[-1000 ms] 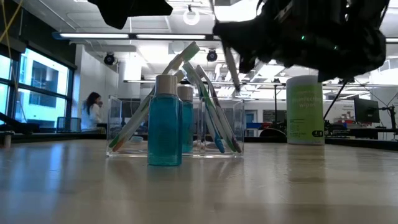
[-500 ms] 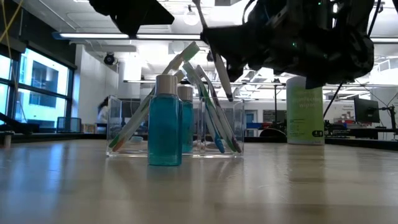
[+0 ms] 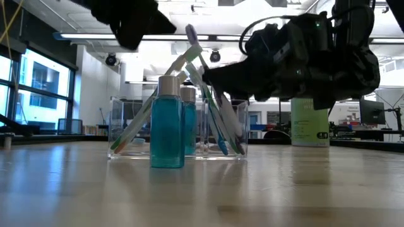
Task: Pick & Place toothbrushing station
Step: Put the violet toothbrush into the transparent organizer, then put the blue toothbrush into the transparent organizer
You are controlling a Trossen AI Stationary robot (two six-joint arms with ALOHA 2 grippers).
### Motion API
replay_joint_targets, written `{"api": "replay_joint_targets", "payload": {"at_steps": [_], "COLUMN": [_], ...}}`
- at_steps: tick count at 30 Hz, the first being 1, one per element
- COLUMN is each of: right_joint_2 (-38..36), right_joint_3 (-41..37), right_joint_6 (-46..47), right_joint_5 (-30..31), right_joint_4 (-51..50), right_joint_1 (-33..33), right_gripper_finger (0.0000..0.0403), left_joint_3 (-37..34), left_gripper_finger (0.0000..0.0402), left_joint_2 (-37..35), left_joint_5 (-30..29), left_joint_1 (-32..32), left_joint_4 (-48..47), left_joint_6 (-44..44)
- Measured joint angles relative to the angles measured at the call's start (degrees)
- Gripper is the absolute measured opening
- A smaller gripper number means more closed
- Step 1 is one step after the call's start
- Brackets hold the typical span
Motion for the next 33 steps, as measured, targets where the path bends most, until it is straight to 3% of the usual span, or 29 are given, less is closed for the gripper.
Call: {"api": "replay_joint_targets", "payload": {"at_steps": [5,19,27,33], "right_joint_2": [-0.02,-0.61,-6.49,-15.14], "right_joint_3": [0.01,0.02,-0.04,-0.04], "right_joint_6": [-0.06,-0.28,1.29,-1.86], "right_joint_5": [-0.05,-0.17,-6.61,-7.91], "right_joint_4": [-0.53,-3.74,-7.19,-19.45], "right_joint_1": [0.00,0.00,0.00,0.09], "right_gripper_finger": [0.0020,0.0099,0.0173,0.0200], "left_joint_3": [-0.04,-0.04,-0.04,-0.02], "left_gripper_finger": [0.0129,0.0129,0.0129,0.0129], "left_joint_2": [0.02,0.02,0.00,0.02], "left_joint_5": [-0.56,-1.07,-3.77,-4.44], "left_joint_1": [0.04,-0.30,-0.92,-0.90], "left_joint_4": [-4.88,-4.97,-3.73,-3.20], "left_joint_6": [-2.61,-6.77,1.12,7.96]}}
